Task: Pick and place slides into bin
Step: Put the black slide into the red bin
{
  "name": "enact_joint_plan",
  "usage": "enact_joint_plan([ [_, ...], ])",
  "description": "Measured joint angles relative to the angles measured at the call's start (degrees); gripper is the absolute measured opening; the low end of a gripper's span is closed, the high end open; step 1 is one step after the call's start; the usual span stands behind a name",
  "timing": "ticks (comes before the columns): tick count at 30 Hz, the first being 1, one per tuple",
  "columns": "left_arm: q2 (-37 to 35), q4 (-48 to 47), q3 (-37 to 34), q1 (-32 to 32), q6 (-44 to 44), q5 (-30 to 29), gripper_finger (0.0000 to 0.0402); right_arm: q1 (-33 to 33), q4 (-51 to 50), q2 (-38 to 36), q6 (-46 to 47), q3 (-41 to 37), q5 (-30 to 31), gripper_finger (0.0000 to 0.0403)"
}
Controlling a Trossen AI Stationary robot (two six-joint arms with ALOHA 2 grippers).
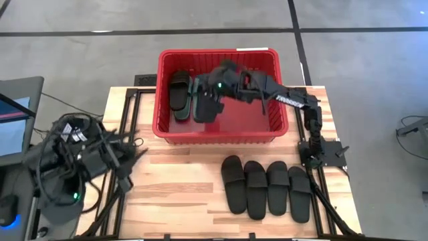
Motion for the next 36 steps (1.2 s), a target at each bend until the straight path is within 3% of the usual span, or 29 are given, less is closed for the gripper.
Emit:
enact_joint_plan([
  [6,-2.95,0.01,-2.96,3.25,-0.78,1.04,0.0220,-6.40,4.51,0.01,-6.36,-1.40,-9.05,0.0001],
  [13,-10.38,-0.06,-17.80,5.07,-9.18,0.98,0.0220,-10.38,8.72,0.13,-9.64,-5.96,-15.76,0.0001],
  [24,-26.32,-0.02,-39.53,7.48,-18.43,0.98,0.0220,-14.07,22.45,0.03,-11.76,-14.11,-19.85,0.0001],
  [36,-40.91,0.73,-52.87,7.46,-22.69,1.13,0.0220,-16.11,34.12,0.11,-7.85,-22.87,-21.11,0.0001],
])
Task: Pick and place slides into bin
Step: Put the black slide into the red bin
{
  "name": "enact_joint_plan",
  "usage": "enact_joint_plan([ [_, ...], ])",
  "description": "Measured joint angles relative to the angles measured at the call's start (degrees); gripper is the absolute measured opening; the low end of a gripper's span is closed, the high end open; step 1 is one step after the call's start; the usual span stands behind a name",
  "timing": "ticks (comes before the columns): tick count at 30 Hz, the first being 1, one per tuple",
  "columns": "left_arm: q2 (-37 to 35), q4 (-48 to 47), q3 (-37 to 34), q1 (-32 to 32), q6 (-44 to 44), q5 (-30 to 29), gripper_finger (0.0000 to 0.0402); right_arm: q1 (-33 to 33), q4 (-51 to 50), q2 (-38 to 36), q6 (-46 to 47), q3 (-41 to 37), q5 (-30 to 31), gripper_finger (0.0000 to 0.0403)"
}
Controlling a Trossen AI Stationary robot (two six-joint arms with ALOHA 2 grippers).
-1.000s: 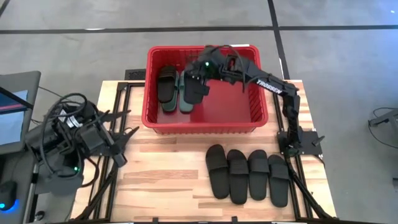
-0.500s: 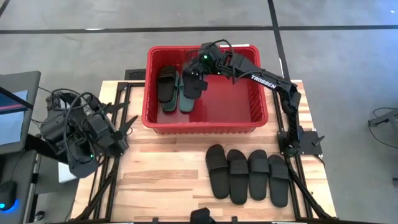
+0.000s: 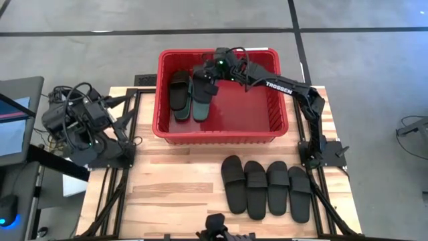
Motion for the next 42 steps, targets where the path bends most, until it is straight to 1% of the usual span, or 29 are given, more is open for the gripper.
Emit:
enact_joint_plan([
  [9,-5.50,0.28,-4.99,0.00,-0.71,-0.22,0.0220,-0.47,0.43,3.06,3.88,-0.04,-2.85,0.0001],
  [15,-7.32,0.26,-5.25,0.00,-0.79,-0.41,0.0220,-0.88,1.77,5.22,7.80,-0.04,-4.13,0.0001],
  [17,-7.73,0.29,-5.25,0.00,-0.74,-0.42,0.0220,-1.18,3.71,5.79,8.57,0.05,-4.45,0.0001],
  [20,-8.13,0.25,-5.25,0.00,-0.70,-0.42,0.0220,-1.96,3.56,6.08,9.05,0.05,-5.19,0.0001],
  [27,-8.42,0.00,-5.25,0.00,-0.37,-1.01,0.0220,-2.35,3.38,9.25,10.21,0.04,-5.57,0.0001],
  [37,-8.96,-0.02,-5.25,-0.01,-0.35,-1.18,0.0220,-4.15,4.34,9.49,7.90,0.12,-4.73,0.0001],
  [42,-8.96,-0.01,-5.25,-0.02,-0.35,-1.18,0.0220,-4.76,4.54,9.49,1.43,0.11,-4.53,0.0001],
])
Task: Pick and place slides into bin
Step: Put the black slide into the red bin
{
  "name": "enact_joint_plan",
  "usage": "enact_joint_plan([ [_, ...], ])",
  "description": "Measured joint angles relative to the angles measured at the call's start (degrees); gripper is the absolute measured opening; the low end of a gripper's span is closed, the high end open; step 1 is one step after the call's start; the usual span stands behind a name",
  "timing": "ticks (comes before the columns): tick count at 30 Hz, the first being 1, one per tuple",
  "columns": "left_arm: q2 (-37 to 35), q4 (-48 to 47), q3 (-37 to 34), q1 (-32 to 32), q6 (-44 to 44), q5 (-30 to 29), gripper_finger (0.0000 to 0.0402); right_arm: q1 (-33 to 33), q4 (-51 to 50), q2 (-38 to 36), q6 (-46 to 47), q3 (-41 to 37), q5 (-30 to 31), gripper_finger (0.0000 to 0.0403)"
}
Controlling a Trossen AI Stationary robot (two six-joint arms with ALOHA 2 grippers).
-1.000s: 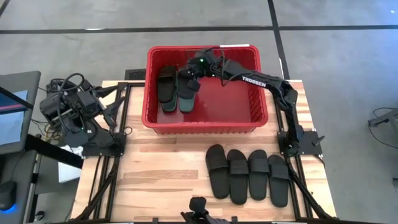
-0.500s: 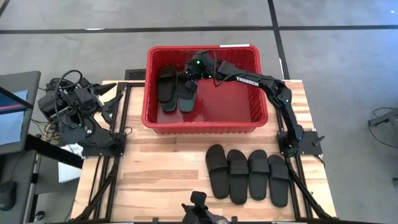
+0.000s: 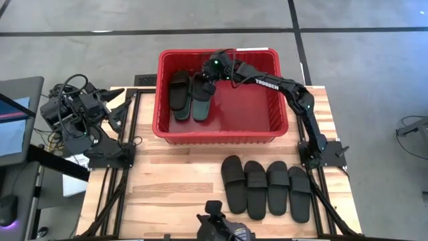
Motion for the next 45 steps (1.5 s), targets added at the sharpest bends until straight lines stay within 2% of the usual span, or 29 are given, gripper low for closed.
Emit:
enact_joint_plan([
  [9,0.00,0.00,0.00,0.00,-0.03,-0.01,0.0220,0.36,0.04,1.28,-1.99,0.01,-0.36,0.0001],
  [16,0.01,0.15,0.00,0.01,-0.84,0.00,0.0220,1.58,2.29,3.81,-3.37,0.05,2.82,0.0001],
  [27,0.02,0.28,0.00,0.02,-1.99,0.00,0.0220,1.42,3.12,4.50,-5.42,0.05,3.04,0.0008],
  [34,0.02,0.28,0.00,0.00,-2.03,0.00,0.0220,1.40,2.92,4.50,-7.84,0.05,2.71,0.0030],
  [39,0.02,0.28,0.00,0.00,-2.03,0.00,0.0220,1.46,2.90,4.50,-7.86,0.05,-0.43,0.0052],
  [45,0.02,0.29,0.00,0.02,-2.32,-0.01,0.0220,1.90,2.99,4.50,-7.12,0.05,-1.33,0.0081],
])
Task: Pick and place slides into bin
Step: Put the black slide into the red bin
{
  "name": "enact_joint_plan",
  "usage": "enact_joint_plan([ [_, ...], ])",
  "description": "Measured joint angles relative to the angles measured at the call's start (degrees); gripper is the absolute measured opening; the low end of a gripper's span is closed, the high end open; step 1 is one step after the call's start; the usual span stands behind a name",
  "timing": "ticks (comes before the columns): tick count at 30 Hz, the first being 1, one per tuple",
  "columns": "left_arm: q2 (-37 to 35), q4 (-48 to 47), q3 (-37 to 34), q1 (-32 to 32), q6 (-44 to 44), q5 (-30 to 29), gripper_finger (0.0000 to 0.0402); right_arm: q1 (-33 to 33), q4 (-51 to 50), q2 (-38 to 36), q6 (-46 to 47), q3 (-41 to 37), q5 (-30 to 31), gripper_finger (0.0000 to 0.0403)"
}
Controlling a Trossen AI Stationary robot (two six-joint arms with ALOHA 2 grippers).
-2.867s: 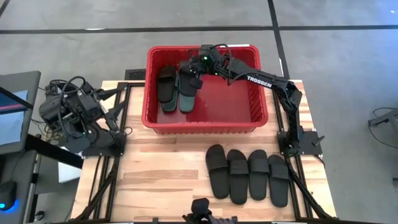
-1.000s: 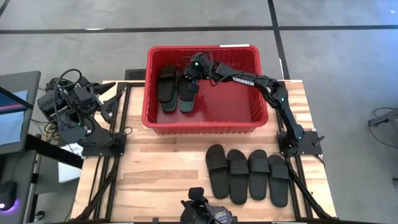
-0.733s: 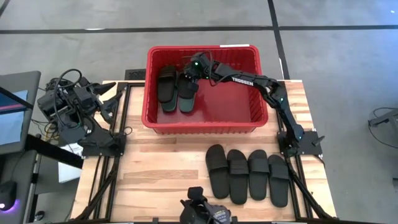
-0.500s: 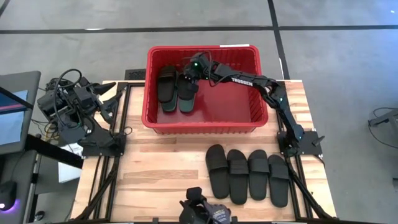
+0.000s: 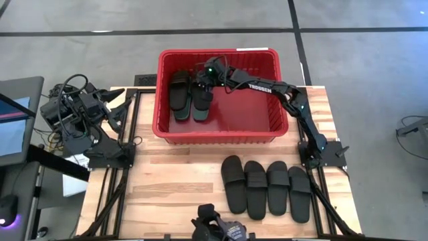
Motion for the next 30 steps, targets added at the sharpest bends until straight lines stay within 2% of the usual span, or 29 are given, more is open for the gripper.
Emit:
enact_joint_plan([
  [10,0.00,0.14,0.00,-0.01,-0.36,0.01,0.0220,0.48,0.04,0.00,2.38,0.00,-0.20,0.0120],
  [23,0.04,0.23,0.00,0.01,-0.85,0.03,0.0220,1.09,1.45,-0.02,3.94,0.01,-0.11,0.0133],
  [30,0.04,0.21,0.00,-0.01,-0.94,0.10,0.0220,1.07,0.27,-0.09,5.37,3.42,-0.16,0.0162],
])
